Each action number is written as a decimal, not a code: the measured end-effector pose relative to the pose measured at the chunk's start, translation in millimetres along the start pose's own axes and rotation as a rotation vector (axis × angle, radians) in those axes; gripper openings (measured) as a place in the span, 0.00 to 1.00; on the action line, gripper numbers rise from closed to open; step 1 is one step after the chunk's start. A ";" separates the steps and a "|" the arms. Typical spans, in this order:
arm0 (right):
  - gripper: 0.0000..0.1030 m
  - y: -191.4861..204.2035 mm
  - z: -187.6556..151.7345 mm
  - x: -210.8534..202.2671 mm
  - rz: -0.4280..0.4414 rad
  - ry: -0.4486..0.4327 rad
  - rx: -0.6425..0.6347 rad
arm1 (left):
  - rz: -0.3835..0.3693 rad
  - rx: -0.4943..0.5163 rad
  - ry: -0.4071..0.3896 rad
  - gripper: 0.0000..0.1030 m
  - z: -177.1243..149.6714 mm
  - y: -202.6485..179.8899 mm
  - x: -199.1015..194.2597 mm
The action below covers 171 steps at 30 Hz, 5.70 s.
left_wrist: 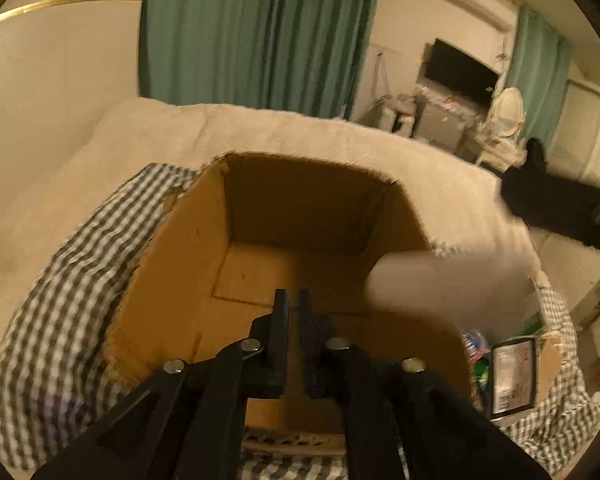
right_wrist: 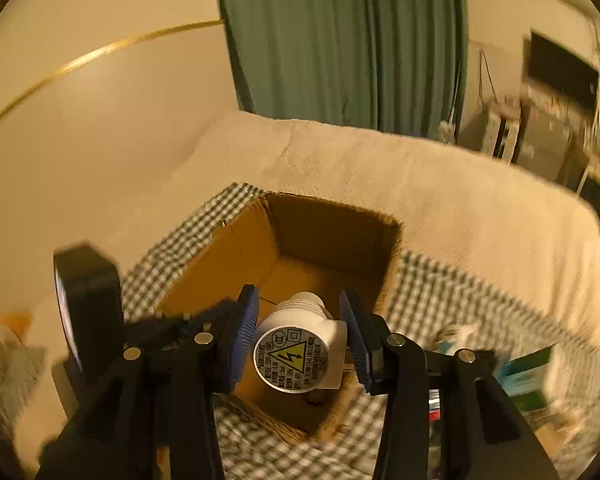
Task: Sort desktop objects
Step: 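Carry the white cylindrical device in the right gripper into the cardboard box, release, then grasp the tan printed medicine box with the right gripper while the left grasps the white foam tube, then carry both held items to the cardboard box and open both grippers inside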
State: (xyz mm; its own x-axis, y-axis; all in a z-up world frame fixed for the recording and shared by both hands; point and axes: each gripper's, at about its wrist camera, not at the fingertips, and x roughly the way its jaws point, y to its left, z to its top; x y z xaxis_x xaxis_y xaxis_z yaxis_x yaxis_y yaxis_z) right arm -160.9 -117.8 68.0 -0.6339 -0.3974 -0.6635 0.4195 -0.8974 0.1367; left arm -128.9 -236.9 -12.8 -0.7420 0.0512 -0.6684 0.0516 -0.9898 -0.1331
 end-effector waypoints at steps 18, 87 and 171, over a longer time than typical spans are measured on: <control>0.76 -124.0 -126.9 -173.8 -0.318 -0.089 0.174 | -0.267 0.169 0.023 0.98 -76.3 -168.2 -70.8; 0.32 -180.0 -295.6 -102.1 -0.377 0.246 0.399 | -0.458 0.488 0.413 0.40 -193.3 -151.4 42.1; 0.58 -43.8 -28.2 -14.3 0.084 -0.041 0.340 | -0.023 -0.021 -0.075 0.71 3.2 -1.4 -8.6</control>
State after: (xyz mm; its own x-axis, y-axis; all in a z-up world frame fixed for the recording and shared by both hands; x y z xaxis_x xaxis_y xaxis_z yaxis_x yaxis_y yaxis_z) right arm -151.9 -67.4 50.8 -0.6349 -0.4734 -0.6106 0.2352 -0.8712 0.4308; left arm -124.8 -236.3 -4.5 -0.7911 0.0630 -0.6084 0.0475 -0.9854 -0.1638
